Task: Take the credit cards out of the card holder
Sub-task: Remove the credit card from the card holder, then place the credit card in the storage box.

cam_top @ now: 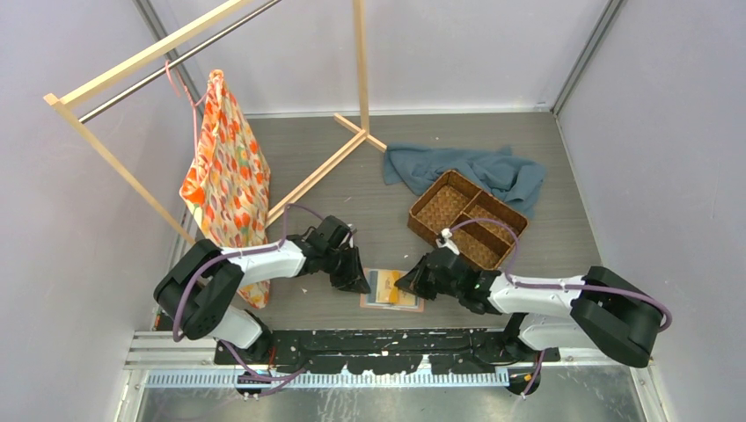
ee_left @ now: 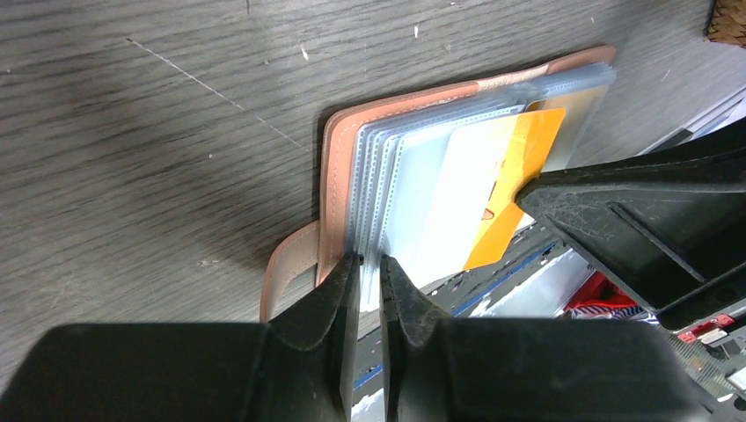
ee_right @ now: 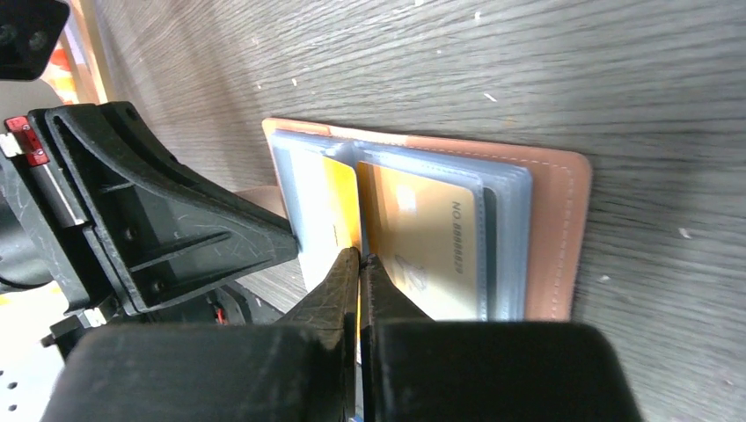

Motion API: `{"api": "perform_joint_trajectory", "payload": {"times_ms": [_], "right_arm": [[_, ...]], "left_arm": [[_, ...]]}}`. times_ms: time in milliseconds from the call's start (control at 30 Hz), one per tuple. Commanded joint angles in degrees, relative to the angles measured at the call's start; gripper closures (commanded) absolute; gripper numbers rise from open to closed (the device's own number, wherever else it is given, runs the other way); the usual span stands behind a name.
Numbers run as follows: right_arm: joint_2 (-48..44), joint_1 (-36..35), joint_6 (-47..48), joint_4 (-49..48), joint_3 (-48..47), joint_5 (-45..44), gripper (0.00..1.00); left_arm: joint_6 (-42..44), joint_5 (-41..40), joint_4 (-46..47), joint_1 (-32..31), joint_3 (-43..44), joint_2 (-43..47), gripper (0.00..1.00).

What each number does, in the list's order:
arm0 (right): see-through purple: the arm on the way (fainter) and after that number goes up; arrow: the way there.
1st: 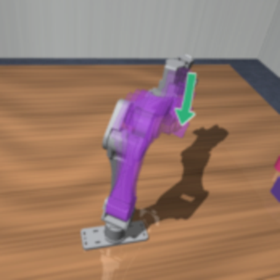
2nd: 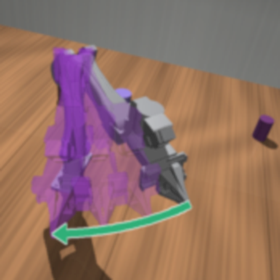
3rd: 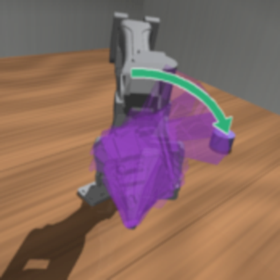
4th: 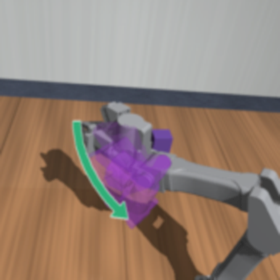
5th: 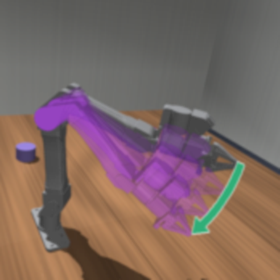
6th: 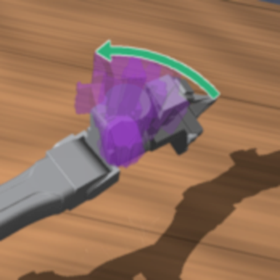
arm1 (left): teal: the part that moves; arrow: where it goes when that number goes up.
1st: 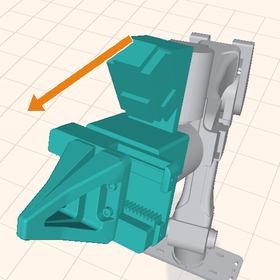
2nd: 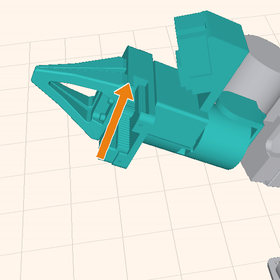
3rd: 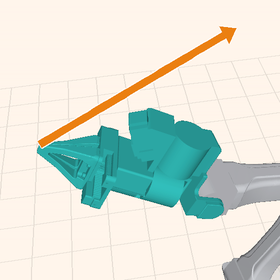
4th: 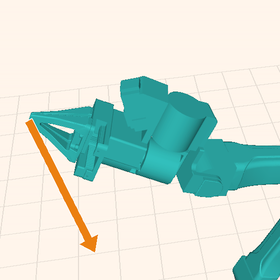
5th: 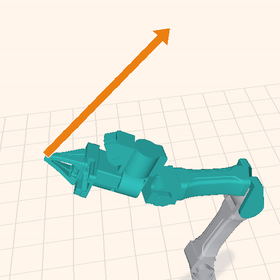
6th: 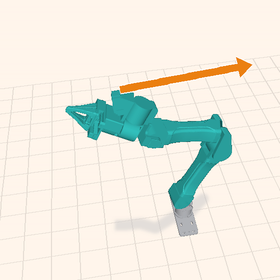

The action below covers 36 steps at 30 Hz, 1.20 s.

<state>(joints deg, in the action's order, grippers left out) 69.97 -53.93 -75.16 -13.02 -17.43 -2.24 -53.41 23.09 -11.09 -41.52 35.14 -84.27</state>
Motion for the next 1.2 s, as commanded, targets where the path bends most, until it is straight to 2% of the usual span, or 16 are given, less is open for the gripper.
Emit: {"api": "perform_joint_trajectory", "payload": {"times_ms": [0, 600, 933, 1167], "right_arm": [[-2.4, 0.1, 1.3, 4.4, 0.7, -3.5, 0.99], [-13.3, 0.2, 4.9, 17.5, -0.7, -4.8, 0.99], [-20.6, 0.2, 7.0, 33.7, -10.2, -9.3, 0.99], [-19.3, 0.2, 7.2, 34.0, -13.3, -9.3, 0.99]], "left_arm": [[1.7, -4.6, -1.3, -0.1, -0.3, -1.6, 0.84], [3.4, -8.0, -7.6, -0.1, 2.0, 4.5, 0.84], [4.5, -9.7, -12.6, -0.1, 5.6, 8.2, 0.79], [4.8, -10.2, -13.6, -0.1, 7.0, 8.5, 0.78]]}}
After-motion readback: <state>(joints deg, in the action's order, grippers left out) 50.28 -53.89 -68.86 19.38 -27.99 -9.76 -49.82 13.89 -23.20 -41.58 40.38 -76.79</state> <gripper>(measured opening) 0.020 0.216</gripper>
